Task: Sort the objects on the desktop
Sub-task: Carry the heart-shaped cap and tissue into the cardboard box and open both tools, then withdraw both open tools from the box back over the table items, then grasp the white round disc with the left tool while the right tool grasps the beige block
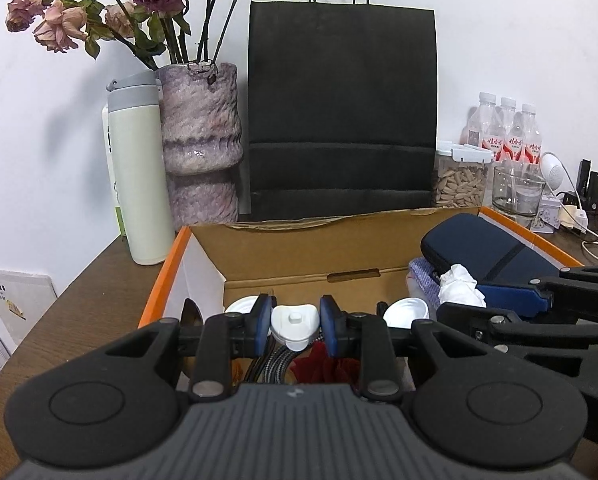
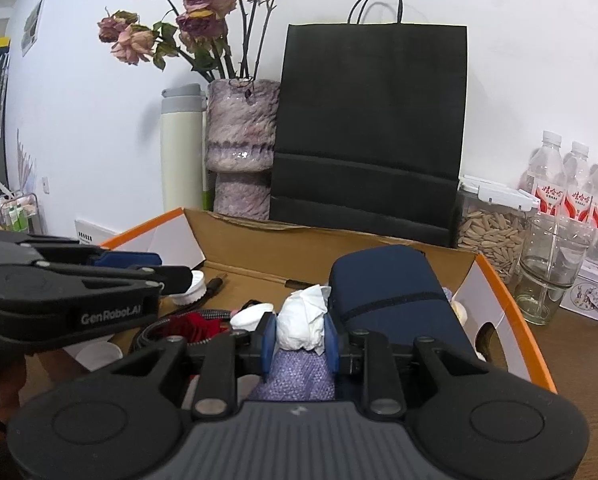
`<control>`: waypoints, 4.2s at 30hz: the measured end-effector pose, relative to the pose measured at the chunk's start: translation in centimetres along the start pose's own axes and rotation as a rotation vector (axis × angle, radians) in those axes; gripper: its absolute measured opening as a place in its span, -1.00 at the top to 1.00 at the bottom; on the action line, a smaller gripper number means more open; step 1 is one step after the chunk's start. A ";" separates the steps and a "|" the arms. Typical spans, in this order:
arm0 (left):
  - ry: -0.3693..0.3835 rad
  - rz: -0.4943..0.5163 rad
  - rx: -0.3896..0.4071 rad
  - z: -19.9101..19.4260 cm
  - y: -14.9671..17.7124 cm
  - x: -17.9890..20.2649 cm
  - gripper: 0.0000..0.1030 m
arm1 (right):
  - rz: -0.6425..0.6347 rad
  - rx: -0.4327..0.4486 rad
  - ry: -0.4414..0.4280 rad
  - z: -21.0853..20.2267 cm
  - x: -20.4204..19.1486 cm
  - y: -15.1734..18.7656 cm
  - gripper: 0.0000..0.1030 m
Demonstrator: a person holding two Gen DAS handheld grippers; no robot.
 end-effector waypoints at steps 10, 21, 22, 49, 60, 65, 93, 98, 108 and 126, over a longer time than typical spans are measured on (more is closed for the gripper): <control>-0.001 -0.006 0.008 -0.2 0.1 0.1 0.33 | -0.001 0.047 -0.021 -0.9 -0.3 0.2 0.13; -0.074 -0.109 0.113 -1.6 0.0 -1.3 -0.99 | 0.071 0.143 0.055 -2.7 0.7 -0.1 -0.68; -0.069 -0.120 0.127 -1.8 0.0 -1.4 -1.00 | 0.082 0.155 0.058 -2.8 0.8 -0.1 -0.76; -0.102 -0.122 0.193 -5.1 2.7 -0.4 -1.00 | 0.055 0.209 0.070 -6.5 0.5 2.7 -1.00; -0.103 -0.132 0.160 -7.7 5.4 0.5 -1.00 | 0.058 0.191 0.063 -9.5 1.0 5.1 -1.00; -0.081 -0.128 0.129 -8.8 6.6 1.5 -1.00 | 0.044 0.160 0.037 -10.5 1.0 6.2 -1.00; 0.015 -0.034 -0.228 -5.4 8.7 7.1 -0.99 | 0.096 -0.113 0.004 -9.5 6.6 9.8 -1.00; 0.011 -0.036 -0.249 -5.0 8.7 6.9 -0.83 | 0.087 -0.126 -0.001 -9.3 6.5 9.9 -1.00; 0.048 0.007 -0.214 -5.3 8.3 7.6 0.22 | 0.084 -0.142 -0.008 -9.0 6.4 10.0 -1.00; 0.090 -0.044 -0.185 -5.9 7.7 5.6 0.22 | 0.043 -0.139 -0.009 -8.7 4.8 9.6 -1.00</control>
Point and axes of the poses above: each gripper's, at about its wrist camera, not at the fingertips, and z roughly the way its jaws point, x to its right, y to its underside, the point moved 2 cm from there along z, roughly the way its jaws point, and after that the axes turned 13 degrees about -x, right-handed, at the moved point
